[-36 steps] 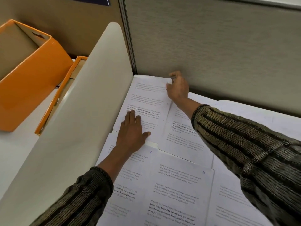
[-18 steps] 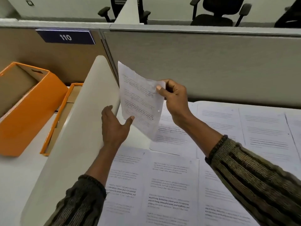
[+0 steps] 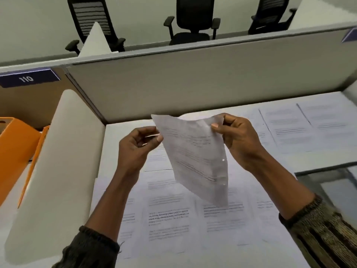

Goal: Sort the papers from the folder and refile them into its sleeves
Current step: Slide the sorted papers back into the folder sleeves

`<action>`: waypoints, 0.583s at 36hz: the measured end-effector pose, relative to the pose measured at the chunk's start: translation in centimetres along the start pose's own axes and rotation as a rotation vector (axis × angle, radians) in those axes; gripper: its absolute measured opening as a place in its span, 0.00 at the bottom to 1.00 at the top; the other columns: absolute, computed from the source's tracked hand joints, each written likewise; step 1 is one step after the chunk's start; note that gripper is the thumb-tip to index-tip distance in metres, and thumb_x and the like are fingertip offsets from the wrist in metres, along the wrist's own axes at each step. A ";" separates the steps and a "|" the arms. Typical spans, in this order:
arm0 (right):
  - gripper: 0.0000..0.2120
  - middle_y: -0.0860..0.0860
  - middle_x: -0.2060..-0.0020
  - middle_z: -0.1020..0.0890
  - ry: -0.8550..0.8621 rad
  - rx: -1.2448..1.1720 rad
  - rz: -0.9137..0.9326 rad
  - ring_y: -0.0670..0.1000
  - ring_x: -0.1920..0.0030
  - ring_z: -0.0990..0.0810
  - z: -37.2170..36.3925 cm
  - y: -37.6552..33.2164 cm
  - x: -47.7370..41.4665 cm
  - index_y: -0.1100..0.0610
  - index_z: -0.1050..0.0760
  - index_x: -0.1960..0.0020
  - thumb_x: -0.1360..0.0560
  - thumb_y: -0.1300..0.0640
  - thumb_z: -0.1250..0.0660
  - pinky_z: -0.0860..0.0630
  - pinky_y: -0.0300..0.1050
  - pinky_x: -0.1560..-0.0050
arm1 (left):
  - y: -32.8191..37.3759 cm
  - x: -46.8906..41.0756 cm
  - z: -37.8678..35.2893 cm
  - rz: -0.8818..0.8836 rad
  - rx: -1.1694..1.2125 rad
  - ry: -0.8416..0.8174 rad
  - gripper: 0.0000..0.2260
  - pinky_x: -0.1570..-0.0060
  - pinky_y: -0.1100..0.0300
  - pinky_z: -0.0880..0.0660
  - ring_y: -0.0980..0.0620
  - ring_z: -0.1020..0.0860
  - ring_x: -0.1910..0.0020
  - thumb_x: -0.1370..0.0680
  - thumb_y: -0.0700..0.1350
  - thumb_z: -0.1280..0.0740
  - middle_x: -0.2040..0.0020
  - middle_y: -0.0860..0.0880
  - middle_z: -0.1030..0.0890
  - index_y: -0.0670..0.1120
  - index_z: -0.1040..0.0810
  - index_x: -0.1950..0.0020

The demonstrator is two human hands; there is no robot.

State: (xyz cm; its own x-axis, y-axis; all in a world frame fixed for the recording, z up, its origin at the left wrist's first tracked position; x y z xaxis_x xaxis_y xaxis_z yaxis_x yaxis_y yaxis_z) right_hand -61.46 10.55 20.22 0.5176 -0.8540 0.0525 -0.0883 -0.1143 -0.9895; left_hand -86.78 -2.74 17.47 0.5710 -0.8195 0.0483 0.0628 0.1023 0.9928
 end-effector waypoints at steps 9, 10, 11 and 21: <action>0.07 0.60 0.47 0.14 0.204 -0.053 -0.092 0.60 0.47 0.15 14.4 1.0 9.2 0.62 0.16 0.44 0.20 0.62 0.31 0.19 0.55 0.42 | 0.7 8.3 -14.7 0.123 0.074 -0.193 0.13 0.43 0.50 0.18 0.47 0.13 0.45 0.24 0.42 0.22 0.45 0.47 0.11 0.43 0.14 0.40; 0.07 0.60 0.47 0.14 0.224 -0.061 -0.108 0.59 0.47 0.15 15.9 1.2 10.1 0.61 0.15 0.45 0.20 0.62 0.30 0.20 0.56 0.42 | 0.7 9.2 -16.1 0.133 0.079 -0.207 0.13 0.42 0.50 0.18 0.47 0.13 0.44 0.23 0.43 0.23 0.44 0.48 0.11 0.43 0.14 0.39; 0.06 0.59 0.48 0.13 0.246 -0.065 -0.123 0.59 0.47 0.15 17.4 1.4 11.0 0.60 0.15 0.46 0.20 0.62 0.30 0.20 0.56 0.41 | 0.6 10.0 -17.3 0.142 0.077 -0.214 0.13 0.41 0.50 0.19 0.47 0.13 0.44 0.23 0.44 0.23 0.44 0.48 0.11 0.45 0.13 0.39; 0.10 0.59 0.48 0.12 0.358 -0.044 -0.242 0.59 0.47 0.13 29.1 3.8 19.0 0.62 0.16 0.42 0.21 0.60 0.27 0.17 0.46 0.51 | -0.1 17.1 -27.2 0.171 0.057 -0.140 0.18 0.55 0.51 0.25 0.50 0.21 0.57 0.18 0.53 0.29 0.52 0.37 0.16 0.37 0.17 0.51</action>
State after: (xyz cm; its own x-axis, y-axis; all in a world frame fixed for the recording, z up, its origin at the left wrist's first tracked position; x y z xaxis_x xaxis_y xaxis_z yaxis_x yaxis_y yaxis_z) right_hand -27.21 8.64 13.57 0.2008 -0.9213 0.3330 -0.0413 -0.3476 -0.9367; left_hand -54.74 -1.38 15.19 0.4498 -0.8637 0.2274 -0.0737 0.2179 0.9732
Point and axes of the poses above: each hand's wrist, its own x-axis away from the middle knuckle, its own z-axis out of the back of the hand, y = z × x, the point moved 8 cm from there along -x, towards the middle knuckle
